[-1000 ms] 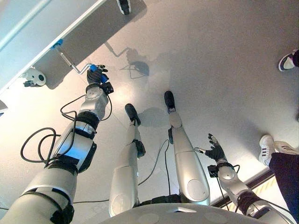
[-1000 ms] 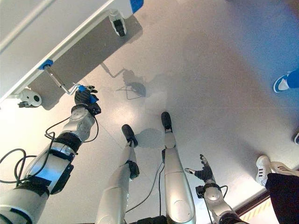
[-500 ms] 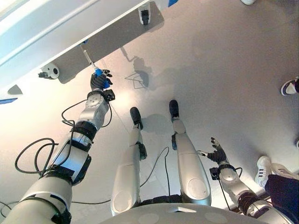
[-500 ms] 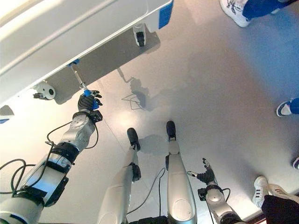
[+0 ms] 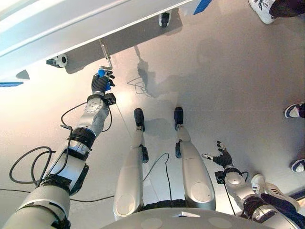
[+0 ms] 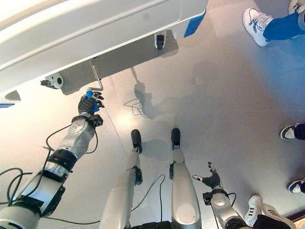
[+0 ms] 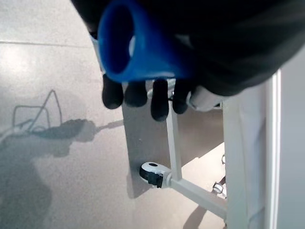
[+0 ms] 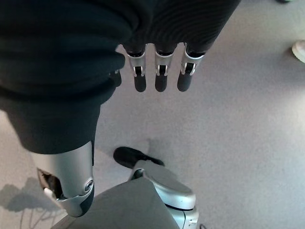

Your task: Raise the hospital bed

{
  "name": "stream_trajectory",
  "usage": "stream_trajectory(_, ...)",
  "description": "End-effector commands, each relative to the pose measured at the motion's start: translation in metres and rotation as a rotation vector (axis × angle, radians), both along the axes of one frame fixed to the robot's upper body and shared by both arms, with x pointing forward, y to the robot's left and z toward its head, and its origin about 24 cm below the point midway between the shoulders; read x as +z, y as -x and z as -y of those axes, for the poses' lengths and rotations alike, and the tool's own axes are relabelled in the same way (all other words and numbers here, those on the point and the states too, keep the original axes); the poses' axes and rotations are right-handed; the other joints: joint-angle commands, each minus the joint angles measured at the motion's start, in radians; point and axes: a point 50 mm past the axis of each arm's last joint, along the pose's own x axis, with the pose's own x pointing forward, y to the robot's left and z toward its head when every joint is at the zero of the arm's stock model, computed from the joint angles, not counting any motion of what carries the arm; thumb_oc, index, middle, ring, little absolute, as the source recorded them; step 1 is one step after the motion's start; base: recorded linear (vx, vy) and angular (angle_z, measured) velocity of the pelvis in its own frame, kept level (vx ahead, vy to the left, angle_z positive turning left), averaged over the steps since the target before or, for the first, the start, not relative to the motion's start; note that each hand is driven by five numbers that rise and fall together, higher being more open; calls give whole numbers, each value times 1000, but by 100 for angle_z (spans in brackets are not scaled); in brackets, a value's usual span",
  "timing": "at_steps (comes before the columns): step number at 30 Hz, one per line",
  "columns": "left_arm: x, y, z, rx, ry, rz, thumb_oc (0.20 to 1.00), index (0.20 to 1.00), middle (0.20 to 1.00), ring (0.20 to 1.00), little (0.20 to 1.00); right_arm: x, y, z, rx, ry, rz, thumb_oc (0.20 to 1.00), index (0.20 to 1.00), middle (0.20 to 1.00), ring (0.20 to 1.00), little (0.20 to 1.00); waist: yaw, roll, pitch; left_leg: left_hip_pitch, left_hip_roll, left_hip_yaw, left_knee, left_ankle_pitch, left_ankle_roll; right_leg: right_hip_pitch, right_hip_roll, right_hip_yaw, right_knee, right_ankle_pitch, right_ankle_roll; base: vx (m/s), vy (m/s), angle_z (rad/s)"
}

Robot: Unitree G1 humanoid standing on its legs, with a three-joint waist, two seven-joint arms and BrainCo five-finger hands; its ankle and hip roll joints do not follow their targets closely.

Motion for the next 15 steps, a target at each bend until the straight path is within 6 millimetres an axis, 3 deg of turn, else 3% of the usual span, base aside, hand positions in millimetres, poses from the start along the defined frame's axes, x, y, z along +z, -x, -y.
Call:
stream_trajectory(1, 66, 3, -58, 166, -108, 249, 200, 200, 200, 200, 200, 0, 5, 7, -20, 13, -13, 1000, 1000, 1000, 1000, 1000, 57, -59, 2, 52, -33, 26, 1, -70, -48, -82, -13, 11, 86, 19, 33, 18, 23, 9)
stream_trajectory(8, 57, -1, -78, 258, -95, 145, 200, 200, 200, 200, 200, 1, 1, 0, 3, -2, 9, 1000, 1000, 1000, 1000, 1000, 55, -87, 2, 3, -32, 21, 1, -76, -46, -118, -12, 5, 83, 8, 33, 14, 35, 10)
stream_trajectory(15, 61, -6, -88, 325, -143, 79, 200, 200, 200, 200, 200, 5, -3, -10, 30, -31, 49, 1000, 1000, 1000, 1000, 1000, 39, -99, 2, -55, -31, 34, 1, -78, -46, -185, -6, 18, 85, 8, 33, 20, 37, 1)
